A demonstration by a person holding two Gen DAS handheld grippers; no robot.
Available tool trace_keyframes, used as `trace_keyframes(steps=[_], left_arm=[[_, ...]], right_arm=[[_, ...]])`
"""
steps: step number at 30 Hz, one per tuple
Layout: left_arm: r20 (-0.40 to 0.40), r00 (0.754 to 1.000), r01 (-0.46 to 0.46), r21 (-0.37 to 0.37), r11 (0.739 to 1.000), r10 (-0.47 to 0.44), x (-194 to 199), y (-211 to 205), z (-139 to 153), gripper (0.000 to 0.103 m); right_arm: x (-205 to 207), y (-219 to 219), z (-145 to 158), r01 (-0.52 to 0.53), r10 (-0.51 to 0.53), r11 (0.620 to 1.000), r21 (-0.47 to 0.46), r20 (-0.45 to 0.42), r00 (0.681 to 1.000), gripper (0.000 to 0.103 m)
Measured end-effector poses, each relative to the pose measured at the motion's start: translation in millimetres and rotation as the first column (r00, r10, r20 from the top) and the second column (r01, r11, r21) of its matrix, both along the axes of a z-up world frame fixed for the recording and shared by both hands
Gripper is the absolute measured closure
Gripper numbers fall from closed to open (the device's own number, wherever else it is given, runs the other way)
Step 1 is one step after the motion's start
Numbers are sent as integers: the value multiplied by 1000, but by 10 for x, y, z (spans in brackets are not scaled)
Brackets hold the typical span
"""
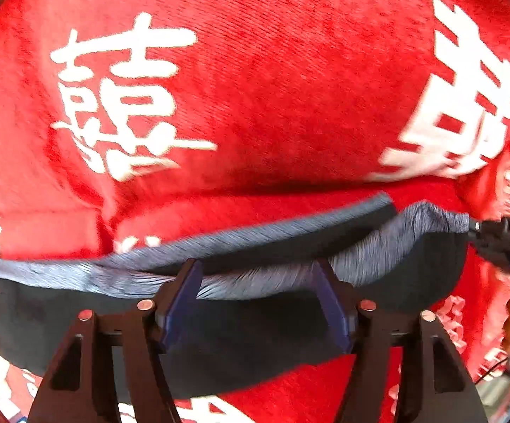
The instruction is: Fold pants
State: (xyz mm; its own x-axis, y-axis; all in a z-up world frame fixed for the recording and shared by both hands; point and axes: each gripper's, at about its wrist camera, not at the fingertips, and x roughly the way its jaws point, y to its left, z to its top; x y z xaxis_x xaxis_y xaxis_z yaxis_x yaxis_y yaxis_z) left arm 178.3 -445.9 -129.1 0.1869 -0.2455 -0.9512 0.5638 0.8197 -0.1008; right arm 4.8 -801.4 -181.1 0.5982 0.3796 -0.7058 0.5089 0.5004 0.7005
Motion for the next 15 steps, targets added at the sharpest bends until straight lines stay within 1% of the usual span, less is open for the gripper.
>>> trace_keyframes(steps=[3,4,6,7,8,9,11,12,13,15], left_arm=[[-31,999,-33,56,998,35,14,56,-221,36],[-47,998,-39,76,996,43,10,63,-306,36],[-72,996,-39,135,990,49,-41,53,-534,36],[-74,996,-34,159,987,46,-77,44,-627,36],[-76,996,-27,200,979,43,-119,18,-769,36],[-82,996,-24,223,975,43,-151,8,-859,36],[-98,994,-28,254,967,54,-194,-15,-1032,36],[-87,994,-39,251,967,63,-197,-17,-1051,36],[-79,995,-47,246,968,68,-196,-19,-1049,36],[-76,994,-56,243,968,76,-171,-30,-1058,36]], right_arm=[[229,-156,-244,-33,33,999,-6,-44,998,99],[290,-173,-327,-50,50,999,-4,-61,997,96],[378,-185,-450,-81,75,996,-41,-115,990,95],[405,-194,-474,-90,81,994,-59,-141,987,90],[428,-214,-469,-89,78,994,-69,-151,985,79],[412,-244,-443,-79,66,993,-85,-149,987,75],[323,-313,-344,-48,31,990,-134,-129,991,50],[246,-349,-281,-28,9,986,-164,-114,993,46],[175,-383,-250,-16,-4,984,-180,-107,994,46],[97,-441,-320,-18,-7,984,-177,-143,990,46]])
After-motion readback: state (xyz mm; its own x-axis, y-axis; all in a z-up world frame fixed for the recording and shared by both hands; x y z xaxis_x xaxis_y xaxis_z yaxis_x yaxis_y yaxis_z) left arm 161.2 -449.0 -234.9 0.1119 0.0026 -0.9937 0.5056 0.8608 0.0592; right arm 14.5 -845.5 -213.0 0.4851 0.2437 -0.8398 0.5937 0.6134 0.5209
